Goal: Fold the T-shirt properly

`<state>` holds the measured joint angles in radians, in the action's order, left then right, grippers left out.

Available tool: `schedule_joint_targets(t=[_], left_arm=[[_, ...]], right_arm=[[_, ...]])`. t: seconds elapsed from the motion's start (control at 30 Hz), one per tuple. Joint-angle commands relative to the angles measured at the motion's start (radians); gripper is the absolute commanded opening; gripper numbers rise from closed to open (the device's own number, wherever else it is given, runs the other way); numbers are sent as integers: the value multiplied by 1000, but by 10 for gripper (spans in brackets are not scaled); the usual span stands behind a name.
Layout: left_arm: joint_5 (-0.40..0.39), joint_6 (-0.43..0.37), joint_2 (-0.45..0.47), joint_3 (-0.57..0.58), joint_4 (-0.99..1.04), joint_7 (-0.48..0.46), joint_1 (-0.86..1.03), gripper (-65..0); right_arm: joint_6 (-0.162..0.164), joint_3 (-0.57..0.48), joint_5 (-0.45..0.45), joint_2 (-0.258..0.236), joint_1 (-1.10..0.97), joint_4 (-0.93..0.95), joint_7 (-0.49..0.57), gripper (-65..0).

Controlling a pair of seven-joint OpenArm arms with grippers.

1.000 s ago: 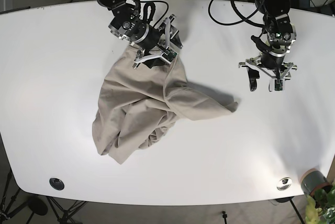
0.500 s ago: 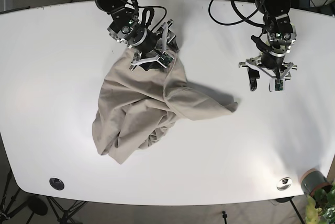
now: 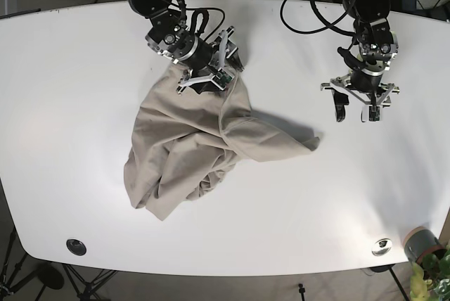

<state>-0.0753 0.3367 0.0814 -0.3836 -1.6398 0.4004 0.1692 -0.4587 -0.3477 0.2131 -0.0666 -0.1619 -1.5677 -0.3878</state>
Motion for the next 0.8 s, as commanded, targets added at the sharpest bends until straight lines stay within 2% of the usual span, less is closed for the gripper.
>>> schedule_joint_targets(t=[0.0,0.07,0.13,0.4,0.6,0.77], left_arm=[[-11,-1,10,-4,-13,-25,-9,-311],[-11,-1,10,-4,-13,-25,-9,-311],[-11,-1,10,-4,-13,-25,-10,-311],[-11,-1,10,-4,-13,-25,-15,-311],[-11,-1,10,-1,-15,-25,-15,-311],[-11,-1,7,2,-15,-25,-17,-311]], right_arm=[[5,0,7,1,3,-7,-6,-422],[5,0,7,1,5,-7,-6,-553],[5,0,9,1,6,-9,-7,-650],[7,0,9,-6,3,-113,-21,-650],[7,-1,9,-19,20,-248,-119,-650],[4,-1,9,-19,114,-328,-188,-650]])
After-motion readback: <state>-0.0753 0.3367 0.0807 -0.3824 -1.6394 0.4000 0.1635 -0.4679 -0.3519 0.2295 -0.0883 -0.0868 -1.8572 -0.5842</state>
